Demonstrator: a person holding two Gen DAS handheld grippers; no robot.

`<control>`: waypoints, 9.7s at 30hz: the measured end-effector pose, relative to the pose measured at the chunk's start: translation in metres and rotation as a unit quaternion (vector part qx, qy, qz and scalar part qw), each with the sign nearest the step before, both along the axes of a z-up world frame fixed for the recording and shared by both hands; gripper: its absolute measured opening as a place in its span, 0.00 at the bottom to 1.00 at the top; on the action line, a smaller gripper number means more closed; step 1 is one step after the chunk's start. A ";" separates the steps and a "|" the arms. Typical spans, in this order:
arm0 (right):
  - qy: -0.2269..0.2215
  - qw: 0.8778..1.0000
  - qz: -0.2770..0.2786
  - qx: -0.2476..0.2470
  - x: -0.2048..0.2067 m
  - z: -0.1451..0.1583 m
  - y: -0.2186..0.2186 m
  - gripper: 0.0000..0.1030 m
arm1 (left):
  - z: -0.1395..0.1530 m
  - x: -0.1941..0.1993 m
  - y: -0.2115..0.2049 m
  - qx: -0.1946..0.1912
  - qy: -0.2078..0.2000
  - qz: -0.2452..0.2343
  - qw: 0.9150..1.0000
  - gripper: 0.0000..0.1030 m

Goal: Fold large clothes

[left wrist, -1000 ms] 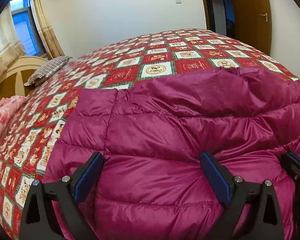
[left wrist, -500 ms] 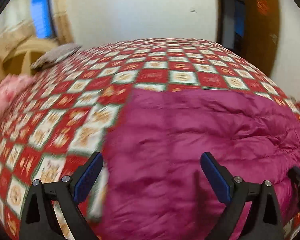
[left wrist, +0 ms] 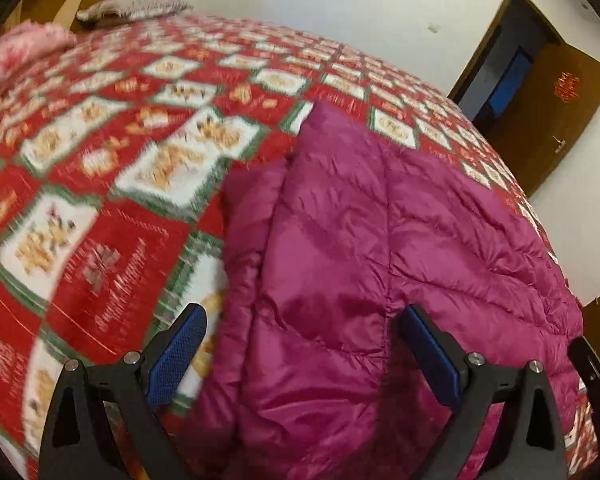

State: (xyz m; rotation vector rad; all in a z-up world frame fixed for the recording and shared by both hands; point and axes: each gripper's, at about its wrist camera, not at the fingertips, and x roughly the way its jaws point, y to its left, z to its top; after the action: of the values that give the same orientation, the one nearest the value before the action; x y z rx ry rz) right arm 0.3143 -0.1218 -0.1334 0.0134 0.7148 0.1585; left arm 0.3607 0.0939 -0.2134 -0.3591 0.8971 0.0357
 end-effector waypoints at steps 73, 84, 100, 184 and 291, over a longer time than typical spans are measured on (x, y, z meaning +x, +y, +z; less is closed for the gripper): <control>0.079 0.987 0.008 0.140 0.030 -0.059 -0.020 0.08 | 0.117 -0.029 -0.121 0.019 -0.171 -0.177 0.969 0.15; 0.043 0.980 -0.018 0.193 -0.014 -0.042 -0.091 0.08 | 0.119 -0.031 -0.175 0.055 -0.176 -0.231 0.955 0.15; 0.037 0.967 -0.133 0.215 -0.057 -0.032 -0.206 0.10 | 0.047 -0.022 -0.280 0.123 -0.110 -0.323 0.932 0.15; 0.080 0.975 -0.179 0.107 0.096 -0.015 -0.236 0.30 | 0.027 0.077 -0.177 0.250 -0.096 -0.159 0.950 0.71; 0.077 0.980 -0.064 0.174 0.058 -0.056 -0.248 0.82 | 0.009 0.102 -0.097 -0.021 0.005 -0.209 0.978 0.94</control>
State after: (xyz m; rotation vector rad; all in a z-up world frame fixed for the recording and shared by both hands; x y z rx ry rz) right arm 0.3726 -0.3700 -0.1893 0.4087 0.8304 0.1593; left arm 0.4623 -0.0032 -0.2040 -0.2036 0.9686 -0.3697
